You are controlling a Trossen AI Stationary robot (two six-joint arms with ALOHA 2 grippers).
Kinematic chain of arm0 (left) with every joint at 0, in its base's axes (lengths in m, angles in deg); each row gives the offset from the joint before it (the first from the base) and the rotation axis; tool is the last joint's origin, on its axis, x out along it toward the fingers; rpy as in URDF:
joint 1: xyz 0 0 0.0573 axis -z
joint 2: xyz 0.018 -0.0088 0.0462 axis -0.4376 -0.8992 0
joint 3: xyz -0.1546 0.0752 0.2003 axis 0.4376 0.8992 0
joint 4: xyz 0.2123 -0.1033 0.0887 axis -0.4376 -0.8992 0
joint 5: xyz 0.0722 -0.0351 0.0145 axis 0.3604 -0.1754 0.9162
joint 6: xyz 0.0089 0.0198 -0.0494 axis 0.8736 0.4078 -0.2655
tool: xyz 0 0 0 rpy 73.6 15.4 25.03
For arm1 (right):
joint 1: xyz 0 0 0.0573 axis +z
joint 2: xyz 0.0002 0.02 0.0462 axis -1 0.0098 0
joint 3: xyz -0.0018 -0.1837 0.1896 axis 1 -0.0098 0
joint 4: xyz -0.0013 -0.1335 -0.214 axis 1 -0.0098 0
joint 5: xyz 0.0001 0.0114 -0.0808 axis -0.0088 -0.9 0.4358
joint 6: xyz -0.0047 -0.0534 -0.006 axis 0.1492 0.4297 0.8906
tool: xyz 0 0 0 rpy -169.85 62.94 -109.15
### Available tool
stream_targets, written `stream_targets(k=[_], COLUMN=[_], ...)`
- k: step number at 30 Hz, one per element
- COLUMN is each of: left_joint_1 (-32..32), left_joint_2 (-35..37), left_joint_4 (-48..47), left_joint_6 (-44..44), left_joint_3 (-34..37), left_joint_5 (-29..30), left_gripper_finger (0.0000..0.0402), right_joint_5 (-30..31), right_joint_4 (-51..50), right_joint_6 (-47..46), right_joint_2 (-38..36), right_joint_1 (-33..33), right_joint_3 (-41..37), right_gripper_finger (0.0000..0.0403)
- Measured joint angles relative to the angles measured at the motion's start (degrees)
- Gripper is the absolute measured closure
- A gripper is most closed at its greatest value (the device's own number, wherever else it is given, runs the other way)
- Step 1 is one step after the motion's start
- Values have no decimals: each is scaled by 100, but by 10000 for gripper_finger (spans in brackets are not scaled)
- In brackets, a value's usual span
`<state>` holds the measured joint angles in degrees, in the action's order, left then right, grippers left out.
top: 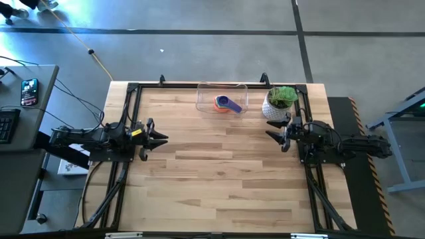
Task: Nest measuring cups in basket
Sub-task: Return to Home Position
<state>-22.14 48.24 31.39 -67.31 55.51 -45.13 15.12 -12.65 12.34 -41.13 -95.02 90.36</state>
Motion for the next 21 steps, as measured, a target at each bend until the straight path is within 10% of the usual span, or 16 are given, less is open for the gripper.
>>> stream_targets(k=[21], left_joint_1=[-1], left_joint_2=[1], left_joint_4=[0], left_joint_6=[0], left_joint_3=[0], left_joint_5=[0], left_gripper_finger=[323], right_joint_5=[-15], right_joint_4=[-77], right_joint_6=[0], right_joint_2=[0], right_joint_1=[0], right_joint_3=[-2], right_gripper_finger=[165])
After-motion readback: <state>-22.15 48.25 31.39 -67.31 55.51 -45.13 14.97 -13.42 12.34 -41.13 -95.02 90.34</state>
